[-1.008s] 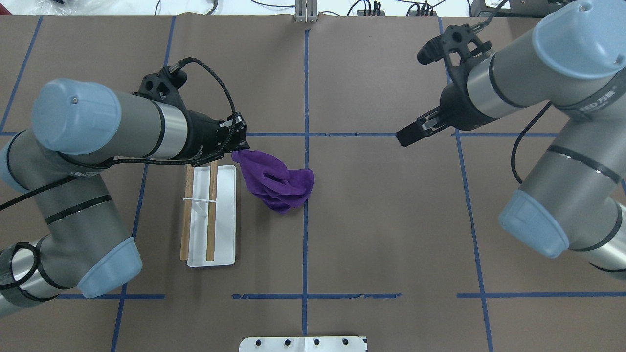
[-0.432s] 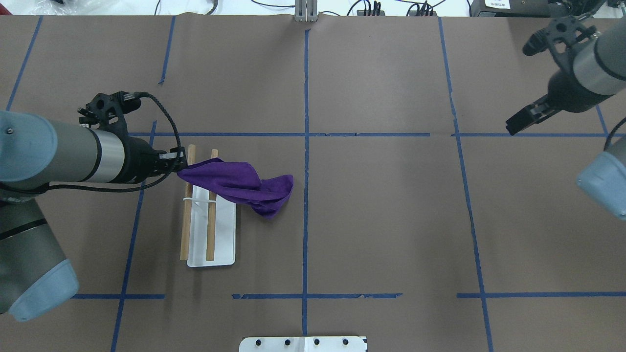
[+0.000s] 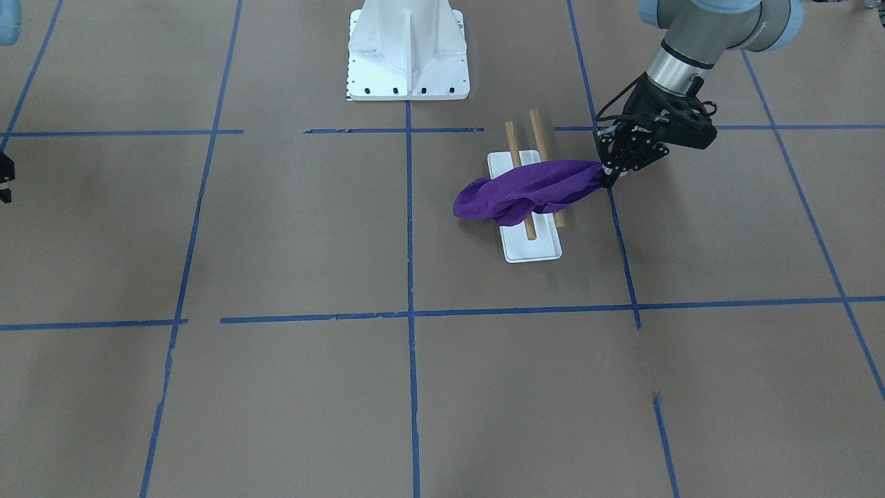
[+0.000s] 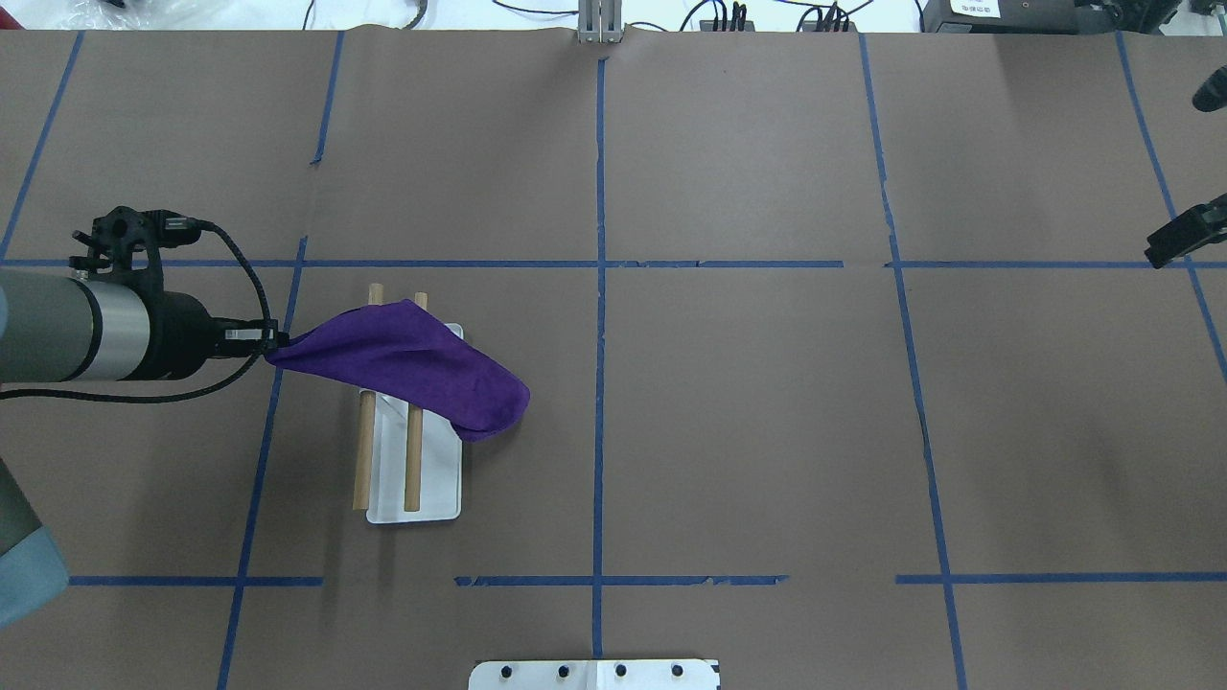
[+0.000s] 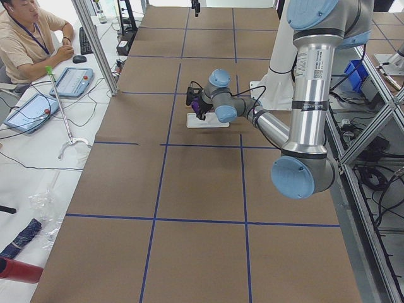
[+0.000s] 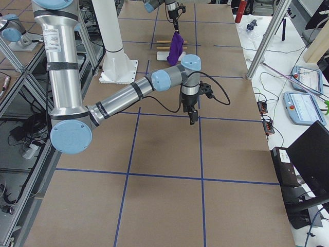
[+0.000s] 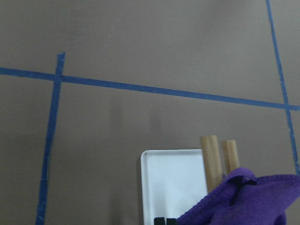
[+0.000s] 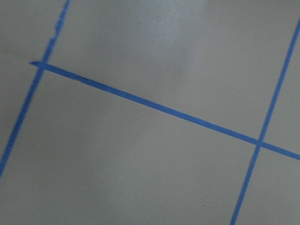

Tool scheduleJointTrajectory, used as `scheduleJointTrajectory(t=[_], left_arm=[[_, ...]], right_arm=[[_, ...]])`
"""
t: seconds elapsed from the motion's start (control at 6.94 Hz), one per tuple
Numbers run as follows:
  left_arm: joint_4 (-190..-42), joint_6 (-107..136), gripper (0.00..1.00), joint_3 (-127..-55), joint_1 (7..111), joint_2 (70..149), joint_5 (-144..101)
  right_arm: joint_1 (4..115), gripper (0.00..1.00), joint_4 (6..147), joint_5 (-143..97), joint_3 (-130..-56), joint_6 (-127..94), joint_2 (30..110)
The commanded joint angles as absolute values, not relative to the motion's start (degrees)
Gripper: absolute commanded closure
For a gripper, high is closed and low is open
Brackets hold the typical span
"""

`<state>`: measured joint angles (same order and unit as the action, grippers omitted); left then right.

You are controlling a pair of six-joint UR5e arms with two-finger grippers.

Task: Hang towel on rack

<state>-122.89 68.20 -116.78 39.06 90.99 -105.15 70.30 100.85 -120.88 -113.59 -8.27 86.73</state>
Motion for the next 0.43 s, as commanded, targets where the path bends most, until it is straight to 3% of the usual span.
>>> scheduleJointTrajectory(t=[0.0,0.14,0.29], left_arm=[[-124.1,66.3,1.00,-115.5,39.9,89.7,-106.3],[-124.2,65.2,0.99,-115.0,39.9,89.7,-106.3],[-124.1,60.3,0.01,-114.2,40.1,89.6,-106.3]], right_arm=[[74.3,0.00,100.5,-120.8,-107.3,-8.0,88.9],[74.8,0.00,100.5,-120.9,-106.8,-8.1,89.0],[75.9,0.00,100.5,-121.1,-105.5,-8.1,89.0]])
